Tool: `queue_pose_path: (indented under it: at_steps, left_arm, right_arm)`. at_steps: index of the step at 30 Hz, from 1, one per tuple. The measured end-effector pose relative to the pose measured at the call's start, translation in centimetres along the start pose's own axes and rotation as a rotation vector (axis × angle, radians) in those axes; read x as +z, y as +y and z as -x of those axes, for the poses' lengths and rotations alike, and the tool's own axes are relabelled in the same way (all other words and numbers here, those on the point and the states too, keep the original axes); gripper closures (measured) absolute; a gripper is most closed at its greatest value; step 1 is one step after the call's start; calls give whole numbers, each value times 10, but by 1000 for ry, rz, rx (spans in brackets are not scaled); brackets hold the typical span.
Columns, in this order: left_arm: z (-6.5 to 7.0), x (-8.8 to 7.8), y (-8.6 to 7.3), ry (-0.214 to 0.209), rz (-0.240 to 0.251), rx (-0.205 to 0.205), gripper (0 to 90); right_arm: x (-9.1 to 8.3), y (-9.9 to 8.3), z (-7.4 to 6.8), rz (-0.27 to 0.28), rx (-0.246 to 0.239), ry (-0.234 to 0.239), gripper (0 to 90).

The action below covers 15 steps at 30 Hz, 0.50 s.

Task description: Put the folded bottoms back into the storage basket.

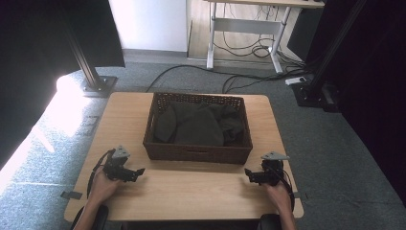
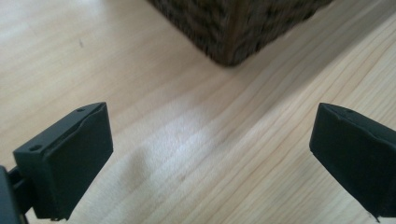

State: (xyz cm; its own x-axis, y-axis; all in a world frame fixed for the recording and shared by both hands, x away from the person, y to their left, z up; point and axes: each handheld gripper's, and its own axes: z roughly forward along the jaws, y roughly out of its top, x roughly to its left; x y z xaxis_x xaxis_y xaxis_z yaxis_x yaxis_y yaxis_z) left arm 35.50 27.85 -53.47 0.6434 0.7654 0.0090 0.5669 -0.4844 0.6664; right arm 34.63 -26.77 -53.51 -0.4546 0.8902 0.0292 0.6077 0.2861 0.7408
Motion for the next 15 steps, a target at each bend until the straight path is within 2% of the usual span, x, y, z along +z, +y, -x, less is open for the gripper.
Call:
queue_pose_path:
  at_steps: [4, 5, 10, 15]
  left_arm:
    - [0, 8, -5, -3, -38, -4, 0]
    - [-1, 9, -7, -14, -31, -14, 0]
    - [-2, 10, -9, -6, -11, -18, 0]
    - [-2, 10, -9, -6, -13, -17, 0]
  right_arm:
    - [12, -9, -3, -37, -20, 2, 0]
    - [14, -10, -3, -40, -23, 0, 0]
    - [18, -13, -4, -38, -24, -2, 0]
    - [18, -14, -4, -38, -20, -6, 0]
